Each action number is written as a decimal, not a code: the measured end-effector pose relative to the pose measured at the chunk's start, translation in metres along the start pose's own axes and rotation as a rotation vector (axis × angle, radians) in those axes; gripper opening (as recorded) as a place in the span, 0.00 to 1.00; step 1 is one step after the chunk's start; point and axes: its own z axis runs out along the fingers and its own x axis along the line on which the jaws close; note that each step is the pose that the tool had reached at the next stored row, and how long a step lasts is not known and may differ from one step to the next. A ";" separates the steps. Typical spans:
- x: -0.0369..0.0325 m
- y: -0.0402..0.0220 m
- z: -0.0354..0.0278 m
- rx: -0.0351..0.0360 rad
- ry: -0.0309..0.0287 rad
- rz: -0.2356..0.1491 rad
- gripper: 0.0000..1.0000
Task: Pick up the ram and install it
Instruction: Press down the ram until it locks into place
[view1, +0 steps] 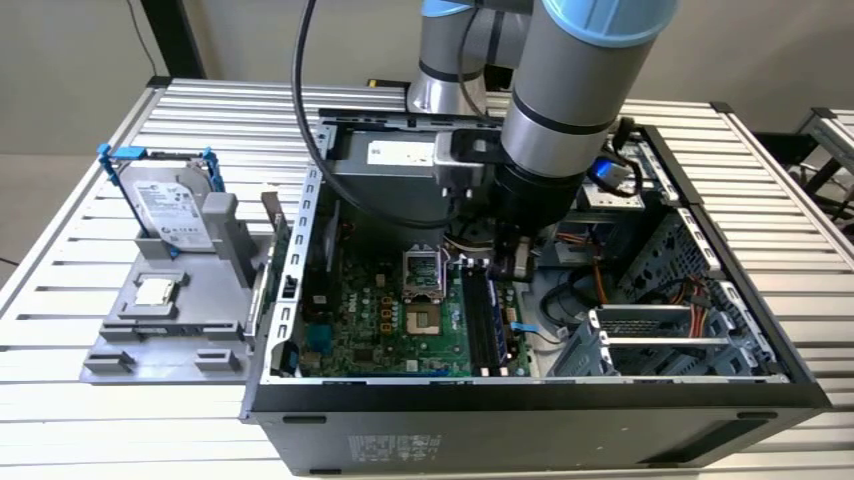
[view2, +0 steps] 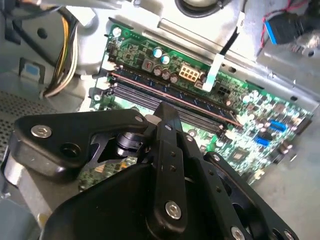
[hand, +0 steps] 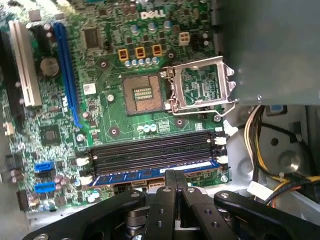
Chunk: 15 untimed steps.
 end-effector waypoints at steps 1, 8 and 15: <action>0.0000 0.0000 0.0000 0.0000 0.0002 -0.018 0.00; 0.0000 0.0000 -0.0001 0.0013 0.0010 -0.122 0.00; 0.0000 0.0000 0.0006 0.0020 0.0005 -0.135 0.00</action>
